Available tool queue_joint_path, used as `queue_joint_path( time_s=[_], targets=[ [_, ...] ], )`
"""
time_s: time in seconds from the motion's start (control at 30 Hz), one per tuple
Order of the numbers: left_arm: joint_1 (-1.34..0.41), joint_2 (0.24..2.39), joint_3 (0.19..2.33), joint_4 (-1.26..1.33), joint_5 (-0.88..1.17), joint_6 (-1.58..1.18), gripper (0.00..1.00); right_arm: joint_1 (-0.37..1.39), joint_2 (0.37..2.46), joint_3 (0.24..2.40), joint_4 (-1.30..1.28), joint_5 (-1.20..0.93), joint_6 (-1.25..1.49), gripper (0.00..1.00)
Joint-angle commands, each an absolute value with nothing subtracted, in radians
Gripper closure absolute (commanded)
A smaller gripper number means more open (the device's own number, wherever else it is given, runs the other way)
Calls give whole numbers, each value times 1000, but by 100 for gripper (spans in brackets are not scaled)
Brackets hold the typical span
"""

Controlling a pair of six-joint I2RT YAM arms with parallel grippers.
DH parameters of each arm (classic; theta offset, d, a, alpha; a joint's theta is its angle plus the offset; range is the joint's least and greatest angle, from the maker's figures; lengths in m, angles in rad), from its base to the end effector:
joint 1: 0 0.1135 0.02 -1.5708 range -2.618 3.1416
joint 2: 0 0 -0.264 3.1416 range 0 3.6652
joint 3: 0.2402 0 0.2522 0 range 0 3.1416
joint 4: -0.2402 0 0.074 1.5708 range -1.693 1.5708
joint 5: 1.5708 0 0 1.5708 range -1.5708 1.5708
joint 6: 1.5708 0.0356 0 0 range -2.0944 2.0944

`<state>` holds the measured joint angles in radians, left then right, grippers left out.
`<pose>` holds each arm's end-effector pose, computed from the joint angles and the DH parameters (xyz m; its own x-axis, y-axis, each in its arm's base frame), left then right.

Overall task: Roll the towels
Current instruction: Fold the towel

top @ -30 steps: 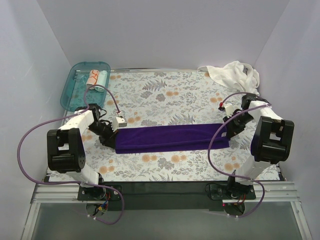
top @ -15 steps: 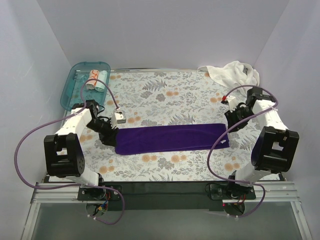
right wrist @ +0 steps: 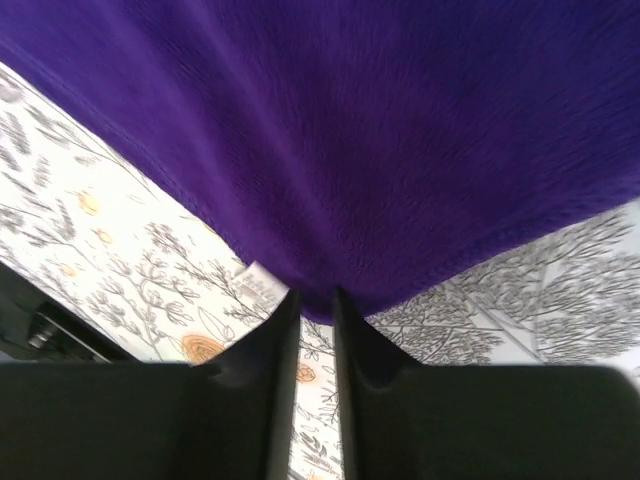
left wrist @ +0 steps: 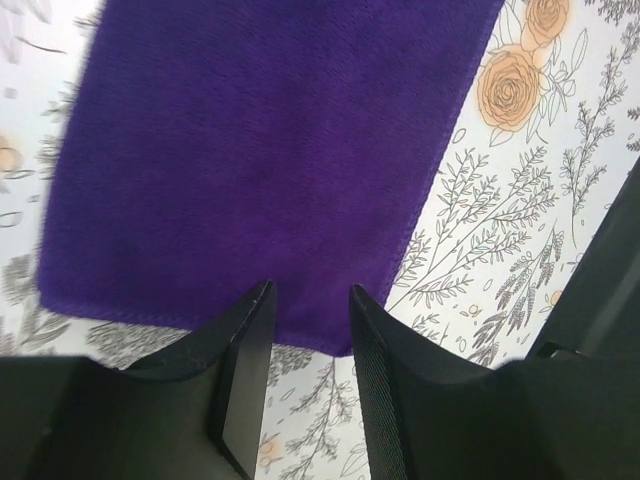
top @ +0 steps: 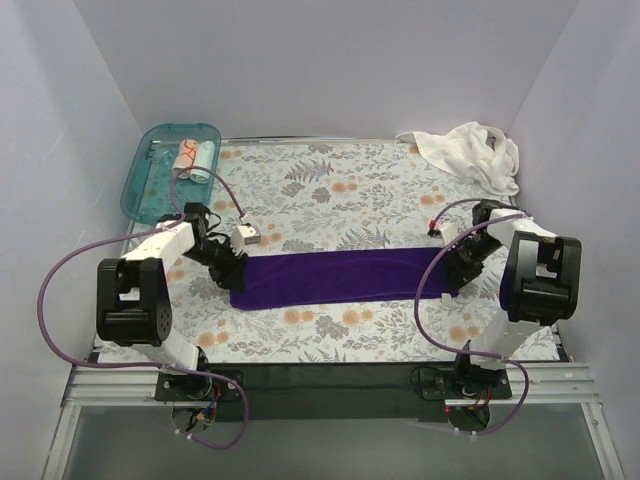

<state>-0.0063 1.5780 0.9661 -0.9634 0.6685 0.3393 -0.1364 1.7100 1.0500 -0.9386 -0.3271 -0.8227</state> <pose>0.2563 -0.0237 0.1840 -0.9422 0.2671 -0.2020 0.3349 0.7379 -0.5860 0.2829 -0.0273 0.1645 -0.7745 -0.5943 -0.2165 -0.6323 0.7370 0.2388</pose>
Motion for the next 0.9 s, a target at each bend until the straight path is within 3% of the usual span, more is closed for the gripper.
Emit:
queue_joint_path(
  time_s=[0.0, 0.1, 0.2, 0.47, 0.87],
  targets=[
    [-20, 1575, 925, -916, 649, 318, 67, -138, 1671, 994, -884, -200, -868, 75],
    [-20, 1585, 910, -901, 611, 307, 68, -138, 1652, 1012, -850, -161, -853, 60],
    [-20, 1589, 904, -882, 577, 293, 68, -138, 1644, 1072, -857, -181, -821, 58],
    [-20, 1589, 975, -908, 615, 267, 70, -146, 1635, 1216, -916, -323, -723, 62],
    [-138, 1511, 954, -850, 684, 259, 67, -173, 1848, 1364, -894, -365, -534, 69]
  ],
)
